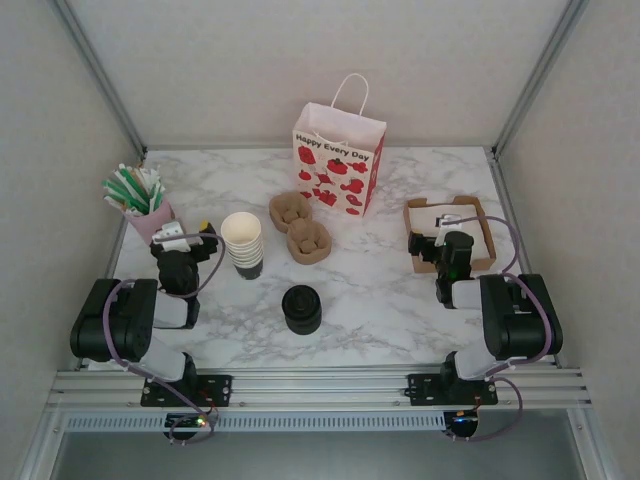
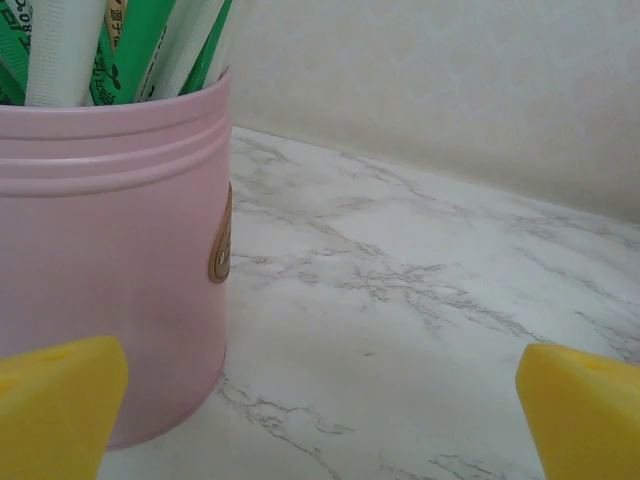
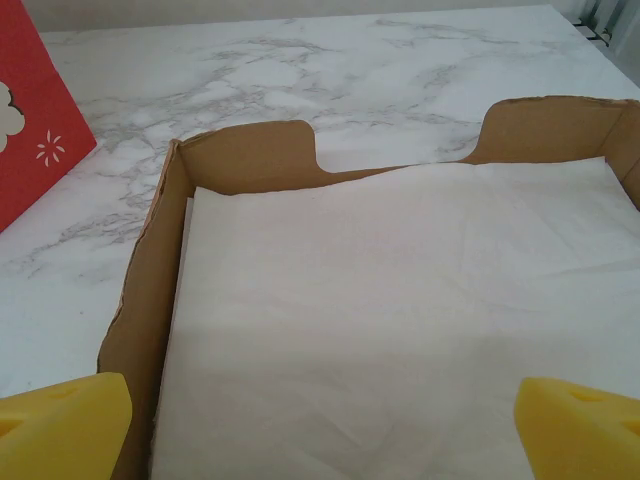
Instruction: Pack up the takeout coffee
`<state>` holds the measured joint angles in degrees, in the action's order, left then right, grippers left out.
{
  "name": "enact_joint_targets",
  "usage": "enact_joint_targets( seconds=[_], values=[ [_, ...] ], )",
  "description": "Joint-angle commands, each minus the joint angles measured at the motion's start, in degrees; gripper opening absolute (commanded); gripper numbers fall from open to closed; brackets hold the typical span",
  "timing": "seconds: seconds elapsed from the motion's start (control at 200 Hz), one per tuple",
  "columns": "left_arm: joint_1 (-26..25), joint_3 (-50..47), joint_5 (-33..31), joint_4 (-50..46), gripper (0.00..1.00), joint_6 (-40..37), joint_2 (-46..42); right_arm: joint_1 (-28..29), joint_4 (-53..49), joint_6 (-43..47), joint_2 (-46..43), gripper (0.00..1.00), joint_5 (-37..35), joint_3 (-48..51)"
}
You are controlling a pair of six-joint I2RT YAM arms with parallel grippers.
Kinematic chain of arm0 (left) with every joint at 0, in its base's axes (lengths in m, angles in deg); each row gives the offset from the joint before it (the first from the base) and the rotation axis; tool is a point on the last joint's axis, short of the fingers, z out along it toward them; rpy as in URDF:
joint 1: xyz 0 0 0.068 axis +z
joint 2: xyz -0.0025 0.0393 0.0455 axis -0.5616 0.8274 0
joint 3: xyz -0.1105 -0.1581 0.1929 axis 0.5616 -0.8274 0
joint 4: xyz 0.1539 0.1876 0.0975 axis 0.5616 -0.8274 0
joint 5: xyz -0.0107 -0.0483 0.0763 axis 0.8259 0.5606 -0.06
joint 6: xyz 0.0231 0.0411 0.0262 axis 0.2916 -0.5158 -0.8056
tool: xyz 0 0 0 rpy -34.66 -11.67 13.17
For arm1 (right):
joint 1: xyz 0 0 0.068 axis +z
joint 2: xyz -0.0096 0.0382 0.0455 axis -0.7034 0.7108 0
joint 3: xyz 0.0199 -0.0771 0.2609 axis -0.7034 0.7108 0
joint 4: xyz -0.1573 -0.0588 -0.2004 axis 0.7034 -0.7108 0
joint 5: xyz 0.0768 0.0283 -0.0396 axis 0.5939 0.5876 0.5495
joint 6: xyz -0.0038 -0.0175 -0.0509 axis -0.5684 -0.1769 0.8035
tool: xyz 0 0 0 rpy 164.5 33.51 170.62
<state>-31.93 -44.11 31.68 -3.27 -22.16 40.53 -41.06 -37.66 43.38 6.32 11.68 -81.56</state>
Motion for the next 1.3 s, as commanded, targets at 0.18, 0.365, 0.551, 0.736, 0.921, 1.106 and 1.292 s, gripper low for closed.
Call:
enact_joint_targets(
  seconds=[0.18,0.365,0.551,0.736,0.921,1.106,1.292],
  values=[
    [-0.4,0.7,-1.2,0.5,0.99,-0.4,0.5,0.2,0.1,0.5,0.6,0.99,0.8,-1.1],
    [-0.4,0.7,-1.2,0.4,1.00,-0.4,0.4,0.2,0.1,0.5,0.6,0.99,0.8,-1.1],
    [-0.4,0.7,-1.2,0.4,1.00,-0.4,0.5,0.2,0.1,0.5,0.6,0.99,0.7,-1.1],
    [-0.4,0.7,-1.1,0.5,1.00,-0.3,0.5,0.2,0.0,0.5,0.6,0.99,0.8,-1.2],
    [-0.3,0.7,-1.1,0.5,1.00,-0.3,0.5,0.2,0.0,0.5,0.6,0.99,0.8,-1.2],
    [-0.3,0.5,-0.9,0.7,0.99,-0.4,0.3,0.2,0.1,0.6,0.4,0.99,0.8,-1.1],
    [-0.3,-2.9,-3.7,3.1,1.00,0.5,-4.5,0.3,-6.9,1.0,-5.2,0.99,1.8,-2.5]
  ],
)
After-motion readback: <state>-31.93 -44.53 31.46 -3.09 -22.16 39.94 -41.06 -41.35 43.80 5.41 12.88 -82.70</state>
